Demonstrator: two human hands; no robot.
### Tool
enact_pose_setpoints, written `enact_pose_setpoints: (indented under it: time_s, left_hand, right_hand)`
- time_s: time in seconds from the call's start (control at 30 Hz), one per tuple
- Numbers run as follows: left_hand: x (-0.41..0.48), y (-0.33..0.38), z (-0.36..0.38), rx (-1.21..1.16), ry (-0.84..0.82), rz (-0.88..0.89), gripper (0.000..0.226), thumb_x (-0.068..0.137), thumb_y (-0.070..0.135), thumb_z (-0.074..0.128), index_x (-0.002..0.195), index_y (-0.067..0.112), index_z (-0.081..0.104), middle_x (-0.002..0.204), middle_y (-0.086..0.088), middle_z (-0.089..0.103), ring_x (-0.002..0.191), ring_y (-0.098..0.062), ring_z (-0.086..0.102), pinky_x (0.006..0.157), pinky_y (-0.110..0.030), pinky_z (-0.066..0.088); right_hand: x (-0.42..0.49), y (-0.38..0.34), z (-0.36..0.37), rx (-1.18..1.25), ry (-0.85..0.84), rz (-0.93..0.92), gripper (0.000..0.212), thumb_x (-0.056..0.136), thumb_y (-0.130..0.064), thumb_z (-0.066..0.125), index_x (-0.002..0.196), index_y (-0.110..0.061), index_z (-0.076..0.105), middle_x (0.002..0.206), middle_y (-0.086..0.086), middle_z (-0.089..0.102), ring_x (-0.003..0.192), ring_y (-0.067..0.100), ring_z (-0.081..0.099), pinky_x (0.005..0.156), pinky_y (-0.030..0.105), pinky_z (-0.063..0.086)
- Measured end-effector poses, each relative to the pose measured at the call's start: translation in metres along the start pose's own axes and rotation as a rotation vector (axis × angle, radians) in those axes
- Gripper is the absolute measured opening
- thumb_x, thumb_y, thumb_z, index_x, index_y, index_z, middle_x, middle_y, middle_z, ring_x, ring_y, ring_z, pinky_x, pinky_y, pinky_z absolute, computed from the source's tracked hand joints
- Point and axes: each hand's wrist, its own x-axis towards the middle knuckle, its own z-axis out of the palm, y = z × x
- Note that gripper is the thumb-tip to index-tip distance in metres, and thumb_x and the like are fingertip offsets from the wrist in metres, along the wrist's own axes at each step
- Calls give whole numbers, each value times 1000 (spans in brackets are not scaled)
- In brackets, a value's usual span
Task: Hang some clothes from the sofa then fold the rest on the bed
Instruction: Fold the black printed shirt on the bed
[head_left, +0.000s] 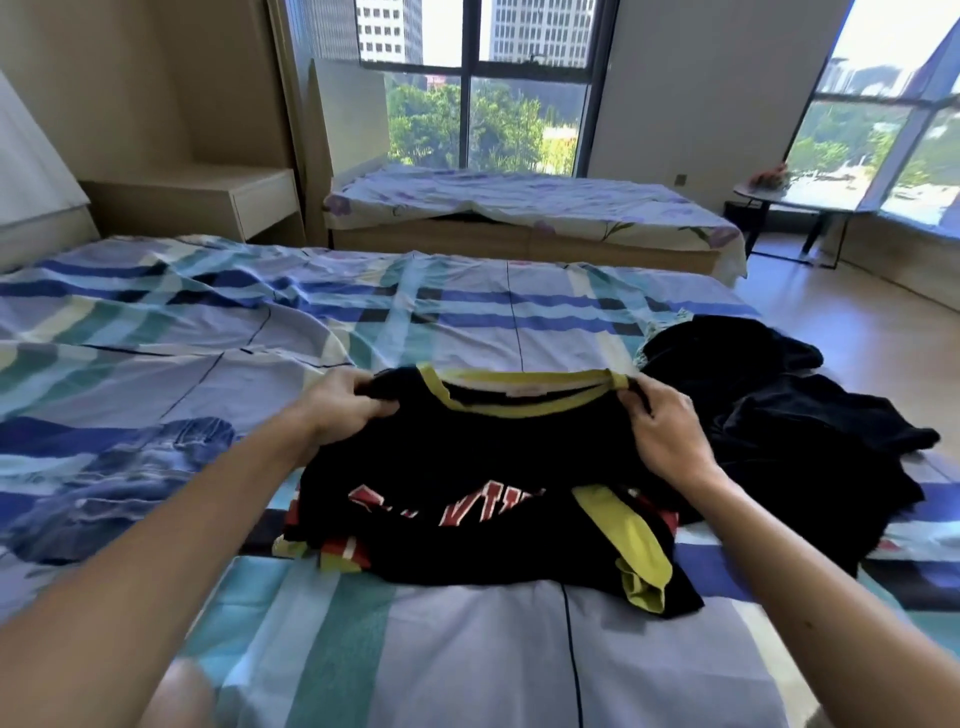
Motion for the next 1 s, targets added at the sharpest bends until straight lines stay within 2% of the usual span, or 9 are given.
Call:
enact_pose_setpoints:
  time_s: [0.1, 0.2, 0.3, 0.4, 0.5, 0.67, 0.77, 0.9, 1.0]
  left_hand:
    - [7, 34, -26, -105, 72, 123, 2, 90, 12, 70, 91, 11, 72, 80, -5, 69, 76, -23, 63, 72, -33, 44]
    - [10, 78, -58, -142, 137, 221, 18, 96, 5, 63, 85, 18, 69, 73, 4, 69, 69, -14, 61, 67, -27, 46]
    - [8, 127, -98, -106, 217, 258, 25, 92, -6, 54, 79, 14, 62, 71, -5, 63, 62, -16, 57, 57, -24, 43]
    - [0, 175, -135, -50, 283, 290, 31, 87, -11, 47, 72, 12, 60, 49, 6, 58, 46, -10, 54, 42, -16, 38]
    - [-11, 226, -169, -9, 365, 353, 24, 93, 0, 51, 76, 12, 60, 61, -1, 61, 52, -13, 54, 45, -21, 39]
    - [-33, 309, -231, 41, 514, 549, 24, 91, 40, 59, 78, 20, 63, 82, -9, 66, 77, -24, 60, 74, -38, 45]
    - [-58, 358, -263, 67, 606, 725, 31, 87, 48, 57, 78, 18, 56, 76, -9, 57, 75, -25, 53, 73, -46, 42]
    - [-107, 424, -289, 179, 799, 846, 23, 101, 19, 50, 84, 4, 51, 75, -10, 51, 71, -25, 47, 64, -39, 32]
    - [-123, 461, -312, 192, 899, 897, 21, 102, 21, 47, 92, 4, 54, 81, -10, 54, 82, -33, 55, 67, -37, 35]
  right_hand:
    - [26, -34, -31, 101, 64, 23, 23, 106, -25, 47, 106, -14, 68, 105, 8, 71, 102, 26, 64, 82, 34, 45]
    - [55, -74, -67, 85, -110, -73, 15, 104, -32, 53, 105, -19, 61, 103, 4, 66, 97, 20, 61, 81, 33, 41]
    - [81, -106, -109, -67, -212, -242, 17, 97, -23, 65, 111, -17, 58, 103, 0, 64, 98, 15, 57, 82, 28, 39]
    - [111, -141, -151, -201, -31, -315, 9, 93, -5, 62, 97, -14, 63, 91, -2, 66, 90, 15, 59, 76, 24, 38]
    - [141, -188, -191, -222, 173, -301, 28, 87, 4, 55, 74, -21, 57, 73, -1, 62, 80, 25, 63, 73, 34, 42]
    - [162, -270, -260, -210, 512, -325, 24, 89, -17, 45, 93, -17, 69, 96, 19, 72, 95, 42, 66, 80, 43, 50]
    - [160, -317, -301, -233, 705, -341, 30, 90, -27, 42, 102, -19, 68, 101, 17, 70, 97, 43, 65, 81, 47, 52]
    - [162, -376, -357, -241, 885, -350, 24, 97, -24, 46, 106, -20, 68, 109, 14, 67, 101, 43, 63, 79, 44, 47]
    - [163, -410, -392, -243, 989, -381, 24, 99, -25, 45, 106, -18, 67, 109, 14, 67, 101, 43, 62, 75, 41, 42]
